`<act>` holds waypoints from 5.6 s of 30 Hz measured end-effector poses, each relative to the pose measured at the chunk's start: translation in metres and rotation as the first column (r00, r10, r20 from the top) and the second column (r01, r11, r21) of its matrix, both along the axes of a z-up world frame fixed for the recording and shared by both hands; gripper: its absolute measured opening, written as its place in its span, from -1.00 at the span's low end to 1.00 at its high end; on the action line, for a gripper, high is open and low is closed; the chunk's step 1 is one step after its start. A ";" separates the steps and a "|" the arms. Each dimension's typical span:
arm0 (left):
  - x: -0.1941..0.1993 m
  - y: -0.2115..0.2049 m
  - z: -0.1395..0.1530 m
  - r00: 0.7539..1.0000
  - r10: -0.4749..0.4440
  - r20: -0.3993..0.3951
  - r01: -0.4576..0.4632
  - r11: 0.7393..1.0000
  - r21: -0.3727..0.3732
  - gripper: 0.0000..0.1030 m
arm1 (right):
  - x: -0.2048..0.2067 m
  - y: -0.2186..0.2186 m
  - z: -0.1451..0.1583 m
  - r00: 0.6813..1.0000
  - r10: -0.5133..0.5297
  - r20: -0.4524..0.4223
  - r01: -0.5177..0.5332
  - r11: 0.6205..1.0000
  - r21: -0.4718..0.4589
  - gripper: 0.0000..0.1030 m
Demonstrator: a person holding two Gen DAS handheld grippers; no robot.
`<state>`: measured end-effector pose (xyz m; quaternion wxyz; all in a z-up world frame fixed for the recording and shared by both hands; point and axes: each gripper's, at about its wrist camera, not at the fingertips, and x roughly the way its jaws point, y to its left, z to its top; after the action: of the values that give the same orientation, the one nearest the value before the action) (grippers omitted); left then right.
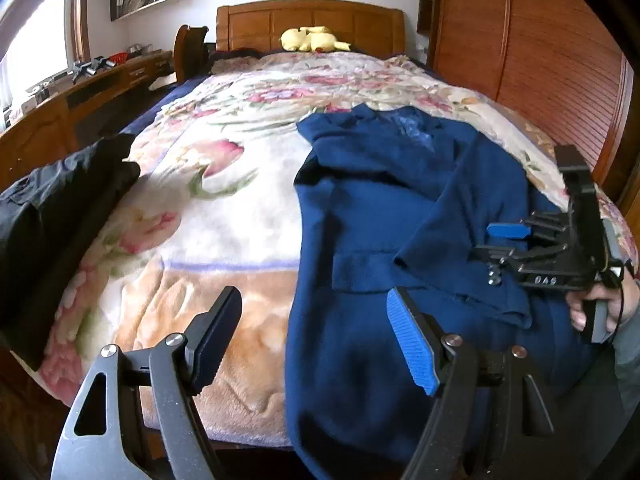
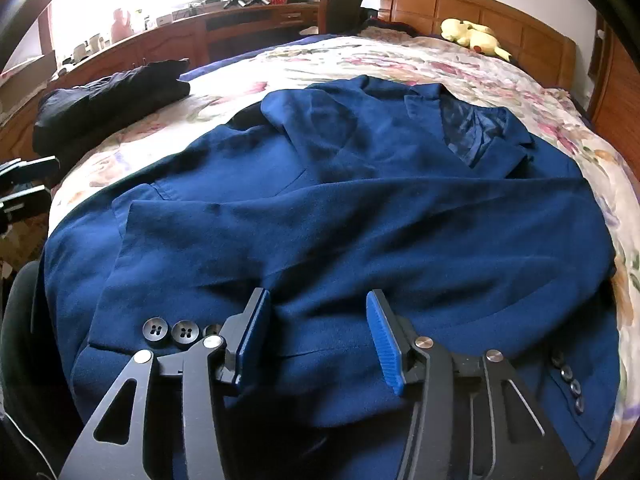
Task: Fold large clothes
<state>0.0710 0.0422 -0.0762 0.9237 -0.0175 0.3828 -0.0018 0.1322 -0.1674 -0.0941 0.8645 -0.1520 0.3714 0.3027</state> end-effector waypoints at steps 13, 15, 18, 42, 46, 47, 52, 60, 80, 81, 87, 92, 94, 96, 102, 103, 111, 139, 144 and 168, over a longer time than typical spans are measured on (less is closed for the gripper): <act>-0.015 0.007 -0.021 0.999 -0.040 -0.030 0.038 0.998 -0.052 0.47 | -0.020 -0.038 0.015 0.998 -0.054 -0.021 0.055 0.998 0.043 0.03; -0.017 0.010 -0.024 0.998 -0.045 -0.033 0.043 0.997 -0.065 0.47 | -0.032 -0.056 0.019 0.996 -0.085 -0.008 0.085 0.996 0.031 0.03; -0.019 0.009 -0.026 0.998 -0.059 -0.030 0.056 0.996 -0.065 0.47 | -0.053 -0.089 0.024 0.989 -0.144 0.012 0.144 0.989 0.015 0.03; -0.030 0.004 -0.034 0.988 -0.129 -0.082 0.123 0.990 -0.069 0.19 | -0.118 -0.222 0.016 0.905 -0.423 -0.043 0.423 0.906 -0.009 0.03; -0.030 0.003 -0.035 0.989 -0.125 -0.082 0.120 0.991 -0.067 0.19 | -0.115 -0.217 0.012 0.911 -0.407 -0.059 0.408 0.913 0.008 0.03; -0.031 0.003 -0.035 0.989 -0.125 -0.083 0.120 0.991 -0.067 0.19 | -0.115 -0.216 0.011 0.914 -0.401 -0.061 0.402 0.916 0.008 0.02; -0.034 0.001 -0.035 0.986 -0.144 -0.086 0.137 0.988 -0.076 0.19 | -0.113 -0.211 0.012 0.933 -0.353 -0.072 0.355 0.935 0.023 -0.31; -0.043 0.011 -0.041 0.986 -0.139 -0.093 0.129 0.985 -0.111 -0.39 | -0.107 -0.213 0.007 0.934 -0.346 -0.086 0.349 0.937 0.021 -0.33; -0.072 -0.018 0.113 0.936 -0.281 0.210 0.299 0.953 -0.058 -0.96 | -0.154 -0.212 0.137 0.949 -0.297 0.110 0.242 0.904 0.353 -0.89; -0.075 -0.020 0.120 0.932 -0.287 0.222 0.305 0.951 -0.050 -0.96 | -0.160 -0.213 0.144 0.949 -0.291 0.125 0.230 0.904 0.360 -0.90; -0.090 -0.031 0.169 0.896 -0.318 0.310 0.341 0.940 -0.022 -0.96 | -0.203 -0.228 0.179 0.933 -0.293 0.209 0.188 0.892 0.412 -0.90; -0.094 -0.046 0.214 0.851 -0.341 0.399 0.375 0.927 -0.008 -0.96 | -0.244 -0.251 0.206 0.907 -0.315 0.280 0.157 0.869 0.470 -0.90; -0.091 -0.046 0.225 0.843 -0.335 0.420 0.372 0.928 -0.006 -0.96 | -0.259 -0.263 0.219 0.894 -0.322 0.312 0.144 0.865 0.480 -0.90; -0.082 -0.042 0.229 0.848 -0.317 0.424 0.355 0.935 -0.011 -0.96 | -0.270 -0.275 0.224 0.877 -0.344 0.335 0.157 0.864 0.478 -0.90; -0.024 -0.039 0.205 0.893 -0.251 0.373 0.269 0.963 0.003 -0.96 | -0.224 -0.287 0.211 0.869 -0.397 0.296 0.261 0.875 0.407 -0.90; -0.006 -0.038 0.195 0.905 -0.238 0.353 0.251 0.968 0.008 -0.96 | -0.209 -0.282 0.209 0.870 -0.403 0.286 0.277 0.877 0.391 -0.90; 0.085 -0.027 0.138 0.958 -0.144 0.249 0.162 0.985 -0.053 -0.96 | -0.090 -0.261 0.160 0.870 -0.453 0.194 0.398 0.878 0.266 -0.89; 0.051 -0.022 0.087 0.939 -0.252 0.232 0.275 0.959 -0.071 0.37 | -0.064 -0.167 0.107 0.918 -0.382 0.107 0.371 0.922 0.110 0.11; 0.044 -0.021 0.067 0.949 -0.248 0.196 0.263 0.963 -0.056 0.37 | -0.058 -0.146 0.091 0.943 -0.329 0.046 0.327 0.944 0.047 0.11; 0.034 -0.025 0.066 0.946 -0.238 0.221 0.249 0.968 -0.025 0.37 | 0.016 -0.135 0.066 0.930 -0.340 0.138 0.366 0.884 -0.289 -0.89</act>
<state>0.1047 0.0175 -0.0098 0.9517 0.0059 0.2791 -0.1276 0.1485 -0.3024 -0.0280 0.8851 -0.2281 0.3994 0.0714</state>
